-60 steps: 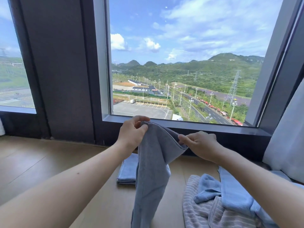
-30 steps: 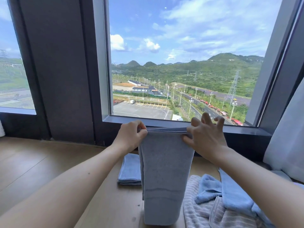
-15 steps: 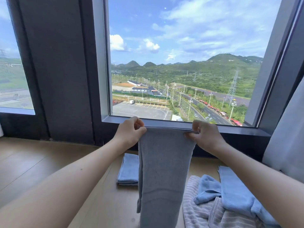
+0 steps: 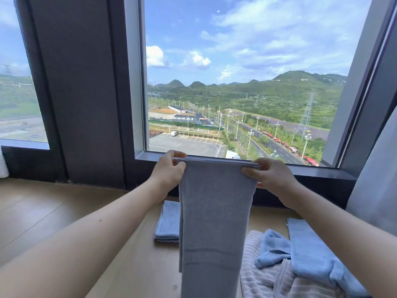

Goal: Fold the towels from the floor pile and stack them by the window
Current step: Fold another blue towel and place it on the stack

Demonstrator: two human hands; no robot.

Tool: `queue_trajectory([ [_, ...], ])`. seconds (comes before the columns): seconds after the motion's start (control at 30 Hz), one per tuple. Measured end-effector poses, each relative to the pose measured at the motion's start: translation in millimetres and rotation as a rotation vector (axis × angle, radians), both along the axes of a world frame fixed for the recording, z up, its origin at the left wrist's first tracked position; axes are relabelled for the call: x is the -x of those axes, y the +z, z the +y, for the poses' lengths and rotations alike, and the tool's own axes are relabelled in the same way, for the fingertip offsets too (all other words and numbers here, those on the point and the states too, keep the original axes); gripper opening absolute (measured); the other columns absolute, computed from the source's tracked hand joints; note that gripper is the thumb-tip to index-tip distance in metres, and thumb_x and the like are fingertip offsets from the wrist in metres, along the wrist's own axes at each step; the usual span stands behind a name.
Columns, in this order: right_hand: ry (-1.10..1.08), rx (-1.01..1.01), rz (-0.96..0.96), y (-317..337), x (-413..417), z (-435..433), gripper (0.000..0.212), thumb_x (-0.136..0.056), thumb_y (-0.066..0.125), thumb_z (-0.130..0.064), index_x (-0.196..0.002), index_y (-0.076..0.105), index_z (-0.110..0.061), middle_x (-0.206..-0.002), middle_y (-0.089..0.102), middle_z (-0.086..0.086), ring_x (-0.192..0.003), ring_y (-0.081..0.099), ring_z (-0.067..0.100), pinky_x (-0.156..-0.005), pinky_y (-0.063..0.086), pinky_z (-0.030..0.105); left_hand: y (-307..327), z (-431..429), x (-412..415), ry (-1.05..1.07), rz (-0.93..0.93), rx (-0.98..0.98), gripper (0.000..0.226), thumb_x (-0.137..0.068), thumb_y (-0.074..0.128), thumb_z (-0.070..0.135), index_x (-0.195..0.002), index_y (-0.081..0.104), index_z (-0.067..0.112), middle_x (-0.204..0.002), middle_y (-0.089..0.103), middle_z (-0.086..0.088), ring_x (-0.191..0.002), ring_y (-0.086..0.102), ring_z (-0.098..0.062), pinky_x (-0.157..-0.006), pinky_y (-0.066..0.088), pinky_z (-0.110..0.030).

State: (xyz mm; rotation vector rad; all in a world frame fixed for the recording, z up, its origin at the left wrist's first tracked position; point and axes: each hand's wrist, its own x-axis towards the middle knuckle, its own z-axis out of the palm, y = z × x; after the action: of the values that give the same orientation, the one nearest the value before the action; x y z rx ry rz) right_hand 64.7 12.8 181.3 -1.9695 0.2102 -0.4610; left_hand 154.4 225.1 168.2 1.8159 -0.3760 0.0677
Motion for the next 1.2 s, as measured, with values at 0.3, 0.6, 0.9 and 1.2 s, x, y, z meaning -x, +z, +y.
queue_trajectory([
  [0.3, 0.088, -0.242, -0.159, 9, 1, 22, 0.005, -0.083, 0.066, -0.015, -0.080, 0.064, -0.012, -0.076, 0.062, 0.000, -0.069, 0.059, 0.013, -0.069, 0.050, 0.030, 8, 5, 0, 0.007, 0.131, 0.261, 0.027, -0.090, 0.061, 0.027, -0.113, 0.050, 0.020, -0.114, 0.055, -0.004, -0.101, 0.057, -0.021, -0.084, 0.050, -0.037],
  [0.6, 0.133, 0.036, -0.121, -4, -5, 43, 0.007, -0.075, 0.076, -0.015, -0.075, 0.071, -0.010, -0.084, 0.070, 0.018, -0.072, 0.058, 0.016, -0.070, 0.046, 0.034, 2, -12, 28, -0.332, -0.266, -0.423, 0.017, -0.082, 0.068, 0.032, -0.095, 0.064, 0.021, -0.086, 0.064, 0.006, -0.082, 0.058, -0.007, -0.074, 0.044, -0.027],
  [0.9, 0.379, 0.056, 0.270, -14, 5, 17, 0.026, -0.081, 0.071, -0.022, -0.106, 0.067, -0.018, -0.103, 0.070, 0.003, -0.094, 0.065, 0.015, -0.084, 0.051, 0.027, 1, -18, 25, -0.367, -0.180, -0.066, 0.019, -0.087, 0.060, 0.031, -0.068, 0.061, 0.028, -0.063, 0.059, 0.015, -0.061, 0.054, -0.001, -0.061, 0.042, -0.018],
  [1.2, 0.532, -0.019, 0.298, -27, -1, 24, 0.051, -0.070, 0.067, -0.020, -0.118, 0.052, -0.008, -0.114, 0.067, 0.003, -0.105, 0.063, 0.012, -0.095, 0.048, 0.029, 16, -7, 24, -0.353, -0.127, 0.173, 0.017, -0.095, 0.052, 0.017, -0.086, 0.062, 0.028, -0.079, 0.065, 0.006, -0.071, 0.062, -0.002, -0.069, 0.051, -0.019],
])
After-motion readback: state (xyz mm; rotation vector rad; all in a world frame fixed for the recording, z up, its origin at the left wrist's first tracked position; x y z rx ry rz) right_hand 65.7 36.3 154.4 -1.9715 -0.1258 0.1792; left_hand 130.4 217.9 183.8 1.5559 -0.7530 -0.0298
